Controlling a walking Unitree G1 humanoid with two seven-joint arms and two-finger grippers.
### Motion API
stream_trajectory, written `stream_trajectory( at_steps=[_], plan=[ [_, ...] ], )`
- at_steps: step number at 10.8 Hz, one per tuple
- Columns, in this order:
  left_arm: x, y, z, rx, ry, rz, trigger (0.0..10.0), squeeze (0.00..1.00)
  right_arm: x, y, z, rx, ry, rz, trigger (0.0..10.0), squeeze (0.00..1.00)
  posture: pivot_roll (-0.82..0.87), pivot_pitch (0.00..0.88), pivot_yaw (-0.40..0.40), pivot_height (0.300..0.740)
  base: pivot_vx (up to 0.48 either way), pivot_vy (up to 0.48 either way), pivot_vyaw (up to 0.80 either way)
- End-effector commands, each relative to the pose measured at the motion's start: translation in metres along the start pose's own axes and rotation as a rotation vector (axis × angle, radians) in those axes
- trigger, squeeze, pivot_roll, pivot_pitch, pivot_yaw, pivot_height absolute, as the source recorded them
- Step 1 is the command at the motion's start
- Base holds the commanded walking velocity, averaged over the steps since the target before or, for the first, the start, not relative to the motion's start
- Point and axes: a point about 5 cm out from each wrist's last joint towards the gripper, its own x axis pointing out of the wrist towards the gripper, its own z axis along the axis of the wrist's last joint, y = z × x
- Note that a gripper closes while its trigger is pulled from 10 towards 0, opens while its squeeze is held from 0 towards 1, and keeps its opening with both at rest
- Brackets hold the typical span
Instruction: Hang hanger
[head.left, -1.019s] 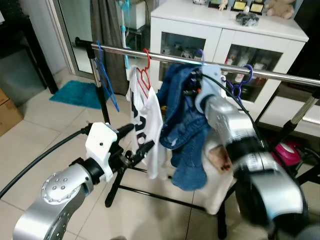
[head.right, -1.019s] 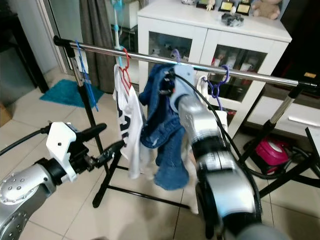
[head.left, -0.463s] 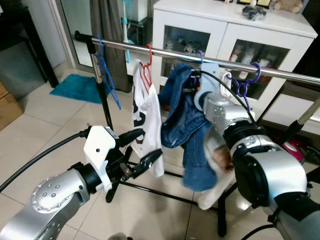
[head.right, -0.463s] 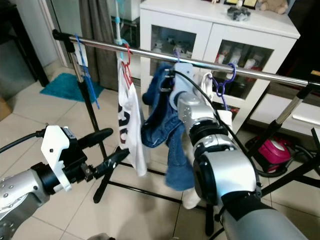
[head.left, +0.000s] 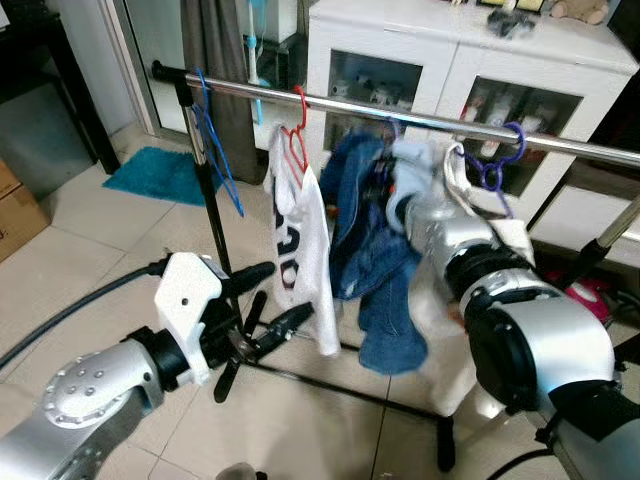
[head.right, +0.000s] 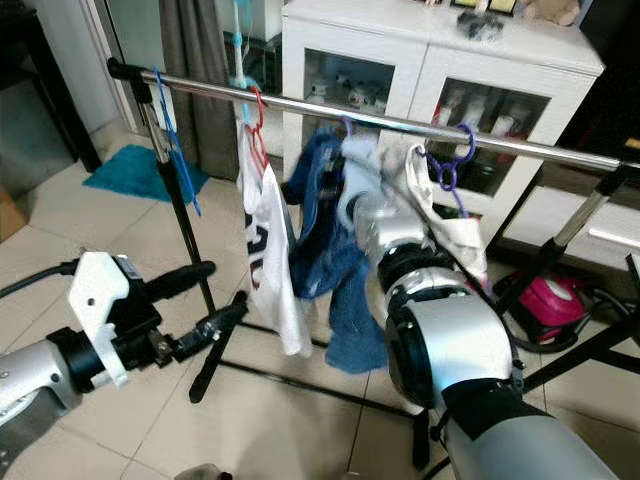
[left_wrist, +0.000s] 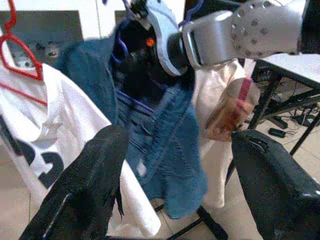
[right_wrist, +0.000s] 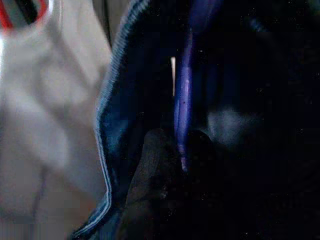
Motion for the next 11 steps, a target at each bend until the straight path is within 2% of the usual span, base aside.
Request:
stream_trajectory(
  at_steps=[1,4,5,7,9,11],
  plan=[
    [-0.004,0.002,0.003,0.023,0.009,0.031,10.0,0.00,0.000,-0.002,0.004,-0.015,-0.015,0.001,10.0,0.00,0.06,0.097,-0.044,0.740,0.000,0.000,0.00],
    [-0.013,0.015,0.014,0.095,-0.032,0.138,10.0,0.00,-0.002,0.000,0.022,-0.025,-0.111,0.005,10.0,0.00,0.06,0.119,-0.060,0.740,0.000,0.000,0.00],
    [-0.013,0.014,0.019,0.096,-0.058,0.137,10.0,0.00,-0.002,0.002,0.027,0.031,-0.163,0.026,10.0,0.00,0.06,0.120,-0.065,0.740,0.000,0.000,0.00],
    [-0.013,0.005,0.013,0.080,-0.046,0.127,10.0,0.00,-0.004,0.005,0.007,0.042,-0.247,0.103,10.0,0.00,0.06,0.122,-0.078,0.740,0.000,0.000,0.00],
    [-0.010,0.003,0.009,0.062,-0.044,0.143,10.0,0.00,-0.019,0.009,-0.007,0.142,-0.440,0.165,10.0,0.00,0.05,0.131,-0.071,0.740,0.000,0.000,0.00],
    [-0.007,0.008,0.014,0.079,-0.061,0.144,10.0,0.00,-0.026,0.010,0.019,0.140,-0.583,0.132,10.0,0.00,0.04,0.137,-0.057,0.740,0.000,0.000,0.00]
  ],
)
